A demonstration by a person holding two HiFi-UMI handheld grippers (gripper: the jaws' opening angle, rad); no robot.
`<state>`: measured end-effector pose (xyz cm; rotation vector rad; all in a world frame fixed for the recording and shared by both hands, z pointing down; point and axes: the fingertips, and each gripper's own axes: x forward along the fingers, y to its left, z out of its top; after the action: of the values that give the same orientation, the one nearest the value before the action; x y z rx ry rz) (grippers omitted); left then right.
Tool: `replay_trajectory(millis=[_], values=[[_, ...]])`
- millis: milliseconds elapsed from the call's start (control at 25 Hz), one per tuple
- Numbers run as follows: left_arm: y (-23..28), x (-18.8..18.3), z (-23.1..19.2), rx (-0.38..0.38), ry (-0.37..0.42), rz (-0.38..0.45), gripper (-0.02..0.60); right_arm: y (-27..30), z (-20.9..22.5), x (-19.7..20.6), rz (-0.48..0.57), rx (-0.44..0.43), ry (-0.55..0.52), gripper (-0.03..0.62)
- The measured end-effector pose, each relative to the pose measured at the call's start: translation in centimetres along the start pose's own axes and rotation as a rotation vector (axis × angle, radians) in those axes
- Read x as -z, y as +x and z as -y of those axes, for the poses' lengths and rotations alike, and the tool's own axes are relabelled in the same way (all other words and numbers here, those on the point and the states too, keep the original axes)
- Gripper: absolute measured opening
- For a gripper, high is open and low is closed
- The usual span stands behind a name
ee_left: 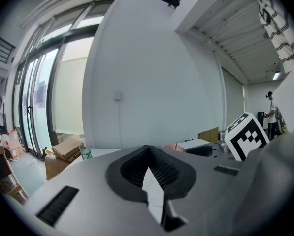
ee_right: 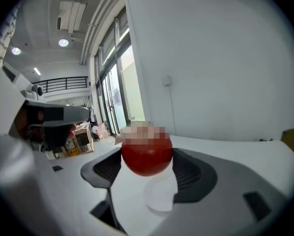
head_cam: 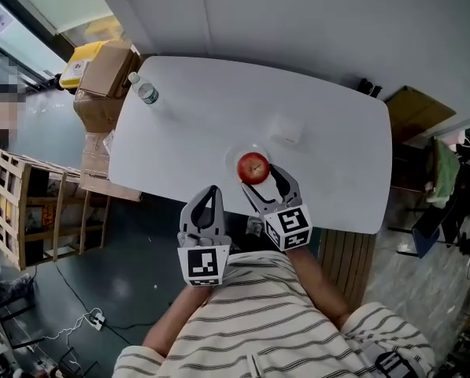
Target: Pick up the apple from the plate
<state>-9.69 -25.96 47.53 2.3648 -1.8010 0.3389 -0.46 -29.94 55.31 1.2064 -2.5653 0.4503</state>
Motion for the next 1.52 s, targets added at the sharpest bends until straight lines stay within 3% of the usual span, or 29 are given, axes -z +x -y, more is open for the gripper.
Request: replay_trajectory(millis=[280, 920, 1520], values=[[0.1, -1.3, 0.3, 0.022, -0.006, 0.037, 0.005, -2.0, -0.7, -3.7, 0.04, 0.038, -0.041, 0.341], [0.5, -3.0, 0.5, 0.051, -0.014, 0.086, 0.005, -4.3, -1.3, -8.0, 0.11, 0.073, -0.061, 0.341], [0.6, -3.4, 0.3, 0.059, -0.016, 0.105, 0.005, -4.9, -1.5, -9.1, 0.138, 0.091, -0.071, 0.341]])
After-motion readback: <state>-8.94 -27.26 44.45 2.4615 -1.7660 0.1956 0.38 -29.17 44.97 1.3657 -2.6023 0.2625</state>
